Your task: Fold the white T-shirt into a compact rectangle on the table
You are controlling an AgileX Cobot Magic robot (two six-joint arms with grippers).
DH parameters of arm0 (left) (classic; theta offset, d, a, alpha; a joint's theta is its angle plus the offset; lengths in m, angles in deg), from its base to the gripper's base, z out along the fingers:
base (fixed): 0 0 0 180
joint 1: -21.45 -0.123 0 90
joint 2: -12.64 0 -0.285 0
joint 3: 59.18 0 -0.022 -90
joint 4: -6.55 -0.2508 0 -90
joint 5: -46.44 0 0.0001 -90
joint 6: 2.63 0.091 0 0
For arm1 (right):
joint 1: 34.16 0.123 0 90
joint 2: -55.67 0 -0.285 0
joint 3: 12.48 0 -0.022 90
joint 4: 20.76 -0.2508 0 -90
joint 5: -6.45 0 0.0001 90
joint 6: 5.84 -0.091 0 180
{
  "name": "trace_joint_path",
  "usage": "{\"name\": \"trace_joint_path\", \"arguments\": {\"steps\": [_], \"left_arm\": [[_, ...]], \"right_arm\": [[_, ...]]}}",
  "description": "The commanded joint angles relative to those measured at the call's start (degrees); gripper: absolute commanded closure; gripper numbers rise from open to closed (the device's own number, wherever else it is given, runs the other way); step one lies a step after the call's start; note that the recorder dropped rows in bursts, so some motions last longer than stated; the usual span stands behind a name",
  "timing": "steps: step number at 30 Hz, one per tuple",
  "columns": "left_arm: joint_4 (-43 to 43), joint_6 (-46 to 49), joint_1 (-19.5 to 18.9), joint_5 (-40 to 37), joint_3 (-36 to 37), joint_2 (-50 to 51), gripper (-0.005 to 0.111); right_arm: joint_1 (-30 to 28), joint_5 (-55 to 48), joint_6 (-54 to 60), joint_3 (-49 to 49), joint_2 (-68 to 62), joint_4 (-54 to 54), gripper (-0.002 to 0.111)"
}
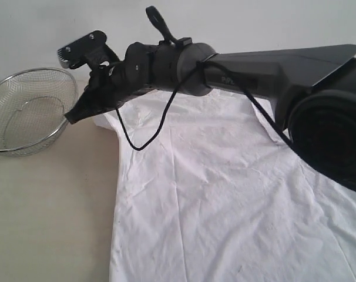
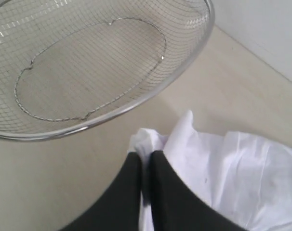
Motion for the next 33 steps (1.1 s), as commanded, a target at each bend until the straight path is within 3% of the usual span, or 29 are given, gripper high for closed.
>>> {"name": "trace_joint_path", "arguments": {"steps": [1, 14, 28, 33], "left_arm": [[0.0, 0.5, 0.0, 0.9, 0.1, -0.2, 0.102], [0.0, 0.9, 0.0, 1.1, 0.1, -0.2, 0.102], [0.3, 0.9, 0.0, 0.7, 0.1, -0.2, 0.102], [0.3, 0.9, 0.0, 0.8, 0.1, -0.2, 0.102]], "right_arm": [[-1.0, -3.5, -3.6, 0.1, 1.1, 0.4, 0.109], [-1.3, -9.2, -30.3, 0.1, 1.2, 18.8, 0.109], [-4.3, -11.7, -47.5, 0.1, 1.4, 21.3, 0.109], [-4.5, -16.5, -54.2, 0.1, 1.4, 28.6, 0.109]]}}
